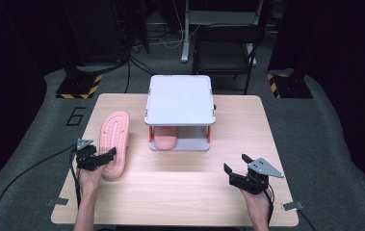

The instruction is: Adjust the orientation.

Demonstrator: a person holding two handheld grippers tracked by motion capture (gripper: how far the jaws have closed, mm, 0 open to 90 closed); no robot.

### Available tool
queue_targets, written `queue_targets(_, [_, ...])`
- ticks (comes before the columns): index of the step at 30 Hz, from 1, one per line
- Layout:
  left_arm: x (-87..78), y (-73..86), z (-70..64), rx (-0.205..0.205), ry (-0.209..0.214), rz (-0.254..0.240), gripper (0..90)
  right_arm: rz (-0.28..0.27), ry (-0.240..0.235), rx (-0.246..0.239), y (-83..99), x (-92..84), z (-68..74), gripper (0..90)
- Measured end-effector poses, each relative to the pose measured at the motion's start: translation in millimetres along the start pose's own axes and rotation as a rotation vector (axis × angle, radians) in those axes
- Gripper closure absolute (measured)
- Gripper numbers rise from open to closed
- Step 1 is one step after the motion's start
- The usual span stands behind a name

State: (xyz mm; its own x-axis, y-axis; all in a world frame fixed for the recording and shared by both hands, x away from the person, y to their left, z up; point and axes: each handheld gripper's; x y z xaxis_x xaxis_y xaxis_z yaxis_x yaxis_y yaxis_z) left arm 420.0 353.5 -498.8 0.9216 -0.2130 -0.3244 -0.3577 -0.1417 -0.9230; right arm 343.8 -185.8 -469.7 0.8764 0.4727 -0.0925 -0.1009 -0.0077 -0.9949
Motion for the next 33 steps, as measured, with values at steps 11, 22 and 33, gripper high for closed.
queue_targets(11, [13.5,7.7,-13.2,-0.094,0.29,0.037,48.4,0.001,0.003,-0.002,0.5,-1.1,0.2,20.3])
queue_targets(22, [-28.8,13.2,-38.0,-0.017,0.301,0.045,61.3,0.001,0.005,-0.008,1.1,-2.5,-2.9,20.3])
queue_targets(33, [-83.2,45.1,-77.8,-0.043,0.31,0.024,60.7,-0.003,-0.011,-0.01,0.4,4.2,5.3,20.2])
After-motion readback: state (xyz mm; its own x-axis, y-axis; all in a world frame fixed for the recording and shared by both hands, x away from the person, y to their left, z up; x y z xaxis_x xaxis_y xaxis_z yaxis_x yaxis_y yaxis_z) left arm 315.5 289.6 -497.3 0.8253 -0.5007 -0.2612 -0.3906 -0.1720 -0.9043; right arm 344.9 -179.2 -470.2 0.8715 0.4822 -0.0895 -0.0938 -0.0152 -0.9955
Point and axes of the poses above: each handheld gripper's, and its own axes: x roughly forward along the jaws, y roughly out of its underside, z roughly to its left, and after that the axes turned 14 degrees about -z, right-handed
